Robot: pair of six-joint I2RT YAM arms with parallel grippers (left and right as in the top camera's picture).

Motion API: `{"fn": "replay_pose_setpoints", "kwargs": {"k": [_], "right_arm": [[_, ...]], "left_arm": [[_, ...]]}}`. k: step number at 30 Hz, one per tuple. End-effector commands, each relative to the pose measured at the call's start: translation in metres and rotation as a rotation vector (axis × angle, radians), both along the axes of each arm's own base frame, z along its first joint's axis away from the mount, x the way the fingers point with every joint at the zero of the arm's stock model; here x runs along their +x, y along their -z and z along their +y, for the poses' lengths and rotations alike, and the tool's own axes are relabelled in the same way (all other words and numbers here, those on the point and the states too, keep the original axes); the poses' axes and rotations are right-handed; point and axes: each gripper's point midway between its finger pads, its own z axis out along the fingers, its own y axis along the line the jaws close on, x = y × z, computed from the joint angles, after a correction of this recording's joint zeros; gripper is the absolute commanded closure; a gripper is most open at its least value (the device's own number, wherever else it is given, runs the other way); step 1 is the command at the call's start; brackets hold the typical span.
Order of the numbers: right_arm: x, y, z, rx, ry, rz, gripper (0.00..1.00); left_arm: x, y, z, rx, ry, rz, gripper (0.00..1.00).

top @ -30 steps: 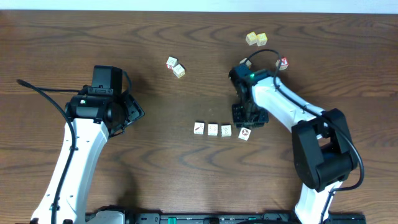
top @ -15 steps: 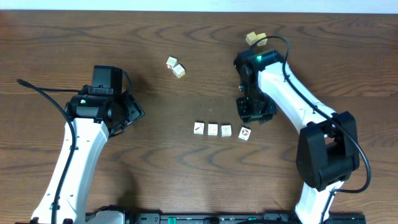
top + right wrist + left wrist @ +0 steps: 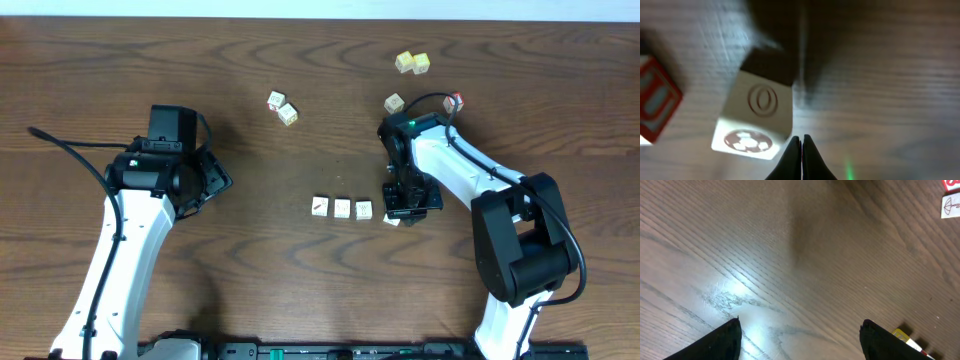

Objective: Lift 4 blocks
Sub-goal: 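Push the 'O' block leftward against the row with right gripper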

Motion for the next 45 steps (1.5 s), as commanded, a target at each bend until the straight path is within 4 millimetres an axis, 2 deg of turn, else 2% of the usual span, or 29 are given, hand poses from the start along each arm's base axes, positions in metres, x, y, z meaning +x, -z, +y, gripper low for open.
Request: {"fn": "replay_pose_setpoints", "kwargs": {"k": [1,4,10,21,30,34,45], "right_arm": [[0.005,0.002,0.001,0.005,0.038,-0.021,0.98],[0.013,0.004,0.004,0.02,0.038,-0.054,0.97],[0.014,0.005,0.005,0.022,0.039,-0.059,0.97],[-0.003,0.0,0.002,0.001,0.085,0.012,0.96],[-0.006,0.003,0.012,0.008,0.065,0.006,0.94],[-0.005,0.003,0.022,0.059,0.074,0.007,0.95],[0.0,0.004,0.016,0.041,0.072,-0.013,0.93]], "left_arm": [[-0.001,0.003,0.004,0.014,-0.002,0.011,0.24],[-0.001,0.003,0.004,0.014,-0.002,0.011,0.24],[-0.001,0.003,0.004,0.014,-0.002,0.011,0.24],[-0.001,0.003,0.004,0.014,-0.002,0.011,0.24],[-0.001,0.003,0.004,0.014,-0.002,0.011,0.24],[-0.001,0.003,0.004,0.014,-0.002,0.011,0.24],[-0.001,0.003,0.004,0.014,-0.002,0.011,0.24]]}}
